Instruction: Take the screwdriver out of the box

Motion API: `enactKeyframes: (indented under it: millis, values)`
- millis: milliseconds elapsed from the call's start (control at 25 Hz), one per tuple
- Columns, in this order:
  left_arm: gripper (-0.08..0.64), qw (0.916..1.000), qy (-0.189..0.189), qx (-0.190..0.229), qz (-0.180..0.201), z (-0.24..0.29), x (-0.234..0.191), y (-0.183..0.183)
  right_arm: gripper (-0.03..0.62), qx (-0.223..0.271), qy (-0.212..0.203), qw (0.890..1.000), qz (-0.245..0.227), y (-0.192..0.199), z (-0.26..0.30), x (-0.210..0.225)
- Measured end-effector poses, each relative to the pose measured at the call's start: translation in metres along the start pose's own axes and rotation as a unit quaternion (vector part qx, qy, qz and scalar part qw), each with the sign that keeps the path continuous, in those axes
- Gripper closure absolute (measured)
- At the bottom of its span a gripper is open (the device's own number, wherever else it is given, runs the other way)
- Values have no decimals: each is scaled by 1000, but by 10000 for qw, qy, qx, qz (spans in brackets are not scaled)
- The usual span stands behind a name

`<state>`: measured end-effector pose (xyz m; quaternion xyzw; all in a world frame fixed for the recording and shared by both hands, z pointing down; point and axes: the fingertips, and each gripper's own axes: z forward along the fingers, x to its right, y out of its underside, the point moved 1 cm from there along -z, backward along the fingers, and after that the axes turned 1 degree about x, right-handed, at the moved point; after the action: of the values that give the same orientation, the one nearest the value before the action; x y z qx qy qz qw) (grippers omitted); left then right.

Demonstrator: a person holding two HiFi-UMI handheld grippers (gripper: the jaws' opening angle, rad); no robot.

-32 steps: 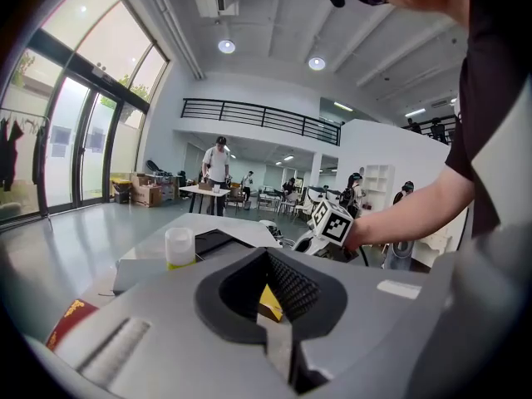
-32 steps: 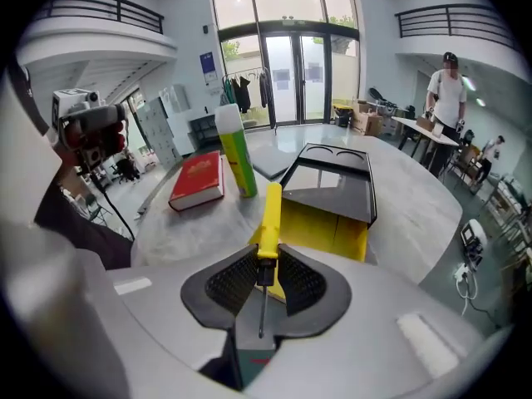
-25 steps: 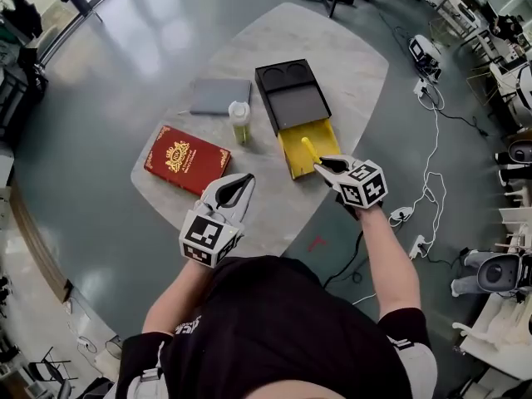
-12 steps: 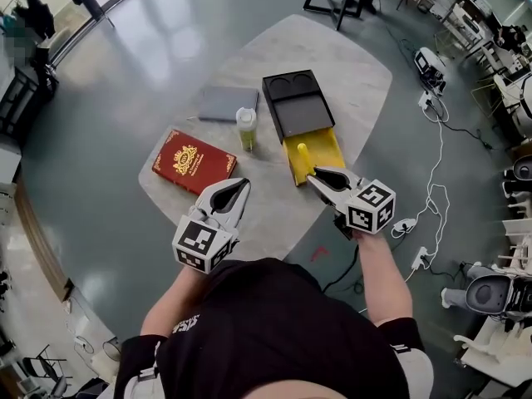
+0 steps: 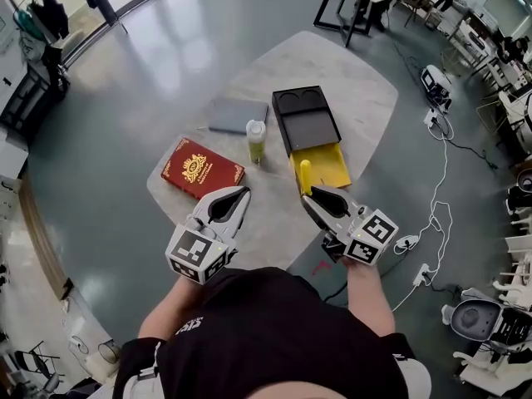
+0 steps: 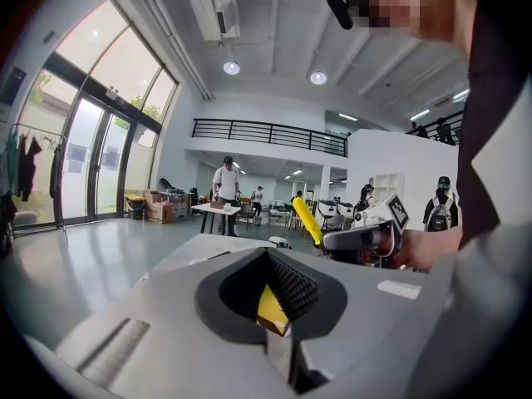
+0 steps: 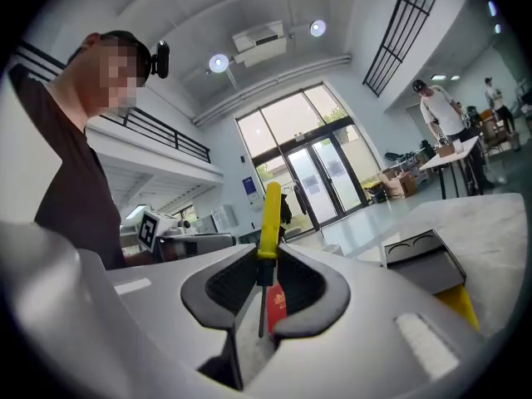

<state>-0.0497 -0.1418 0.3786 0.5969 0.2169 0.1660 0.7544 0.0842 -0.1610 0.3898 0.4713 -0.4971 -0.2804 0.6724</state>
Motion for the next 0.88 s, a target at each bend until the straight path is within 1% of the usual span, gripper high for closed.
enactKeyframes:
  millis: [80,200,280,400,520,880]
  values:
    - [565,10000,-34,55,-6,-2,-1,-4,503,128,-113,9999,2,-1,1,-8]
    - [565,9999,-53,102,23,-5,-1,-9,503,122,-344,9991,-237,-4,3,-25]
    - [565,9999,-57,128,32,-6,0,-12,503,177,-417,9981,-426,-10,3,-34]
    - [565,9998,-52,182,-2,-7,2,-15,503,345,-372,9966,-643,-22,2,-42]
    - [565,9997,-37,240,-10,-8,4,-16,503,491,-380,9955,-710,-28,0,-47]
    - [565,9995,-115,299,-12,-8,-2,-20,505,516,-382,9939,-892,-36,-3,-45]
